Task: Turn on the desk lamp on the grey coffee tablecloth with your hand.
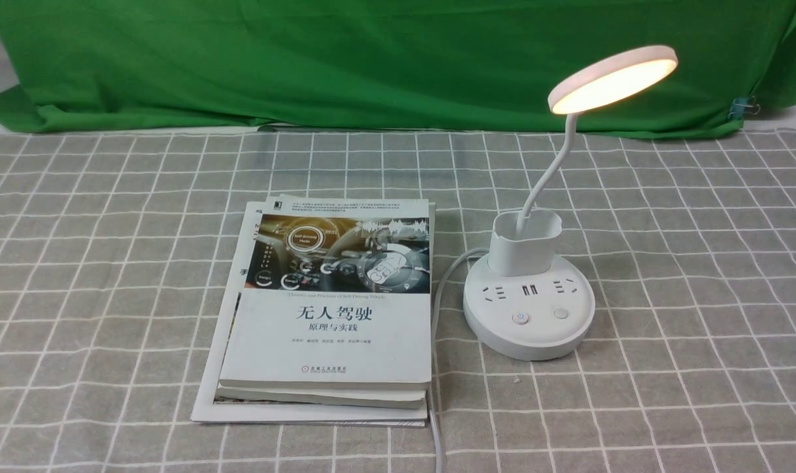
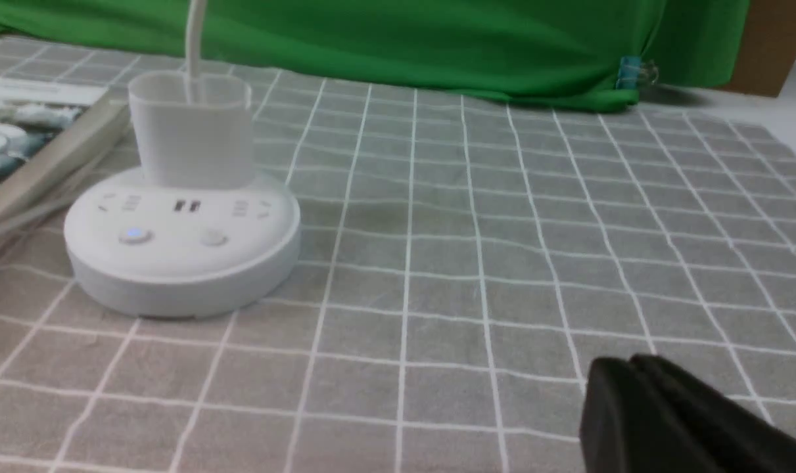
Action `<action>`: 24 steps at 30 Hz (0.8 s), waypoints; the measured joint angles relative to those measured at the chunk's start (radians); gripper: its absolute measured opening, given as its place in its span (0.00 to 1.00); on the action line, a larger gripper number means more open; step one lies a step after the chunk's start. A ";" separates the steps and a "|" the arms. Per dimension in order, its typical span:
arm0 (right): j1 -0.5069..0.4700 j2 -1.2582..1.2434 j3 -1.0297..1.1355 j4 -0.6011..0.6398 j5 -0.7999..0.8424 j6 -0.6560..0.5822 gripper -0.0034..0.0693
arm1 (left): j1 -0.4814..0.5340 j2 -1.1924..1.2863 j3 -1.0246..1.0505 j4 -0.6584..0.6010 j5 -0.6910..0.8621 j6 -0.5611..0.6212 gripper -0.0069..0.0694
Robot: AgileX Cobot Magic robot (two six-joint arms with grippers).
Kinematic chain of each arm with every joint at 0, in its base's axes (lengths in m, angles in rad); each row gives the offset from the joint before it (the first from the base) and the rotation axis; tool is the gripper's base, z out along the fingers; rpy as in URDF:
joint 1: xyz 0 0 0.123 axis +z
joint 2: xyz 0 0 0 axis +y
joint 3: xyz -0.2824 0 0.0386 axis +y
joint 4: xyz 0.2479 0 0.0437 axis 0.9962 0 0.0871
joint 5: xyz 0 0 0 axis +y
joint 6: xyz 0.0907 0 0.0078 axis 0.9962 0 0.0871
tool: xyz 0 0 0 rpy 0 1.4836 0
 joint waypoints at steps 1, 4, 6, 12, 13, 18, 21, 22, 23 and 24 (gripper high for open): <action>0.000 0.000 0.000 0.000 -0.004 0.000 0.08 | 0.000 0.000 0.000 0.000 0.000 0.000 0.12; 0.000 0.000 0.000 0.000 -0.008 0.000 0.08 | 0.000 0.000 0.000 0.000 0.000 0.000 0.12; 0.000 0.000 0.000 0.000 -0.008 0.000 0.08 | 0.000 0.000 0.000 0.000 0.000 0.000 0.12; 0.000 0.000 0.000 0.000 -0.008 -0.003 0.11 | 0.000 0.000 0.000 0.000 0.000 0.001 0.12; 0.000 0.000 0.000 0.000 -0.008 -0.003 0.11 | 0.000 0.000 0.000 0.000 0.000 0.001 0.12; 0.000 0.000 0.000 0.000 -0.008 -0.003 0.14 | 0.000 0.000 0.000 0.000 0.000 0.001 0.12; 0.000 0.000 0.000 0.000 -0.008 -0.003 0.14 | 0.000 0.000 0.000 0.000 0.000 0.001 0.12; 0.000 0.000 0.000 0.000 -0.008 -0.003 0.14 | 0.000 0.000 0.000 0.000 0.000 0.001 0.12; 0.000 0.000 0.000 0.000 -0.008 -0.003 0.15 | 0.000 0.000 0.000 0.000 0.000 0.001 0.12; 0.000 0.000 0.000 0.000 -0.008 -0.003 0.15 | 0.000 0.000 0.000 0.000 0.000 0.001 0.12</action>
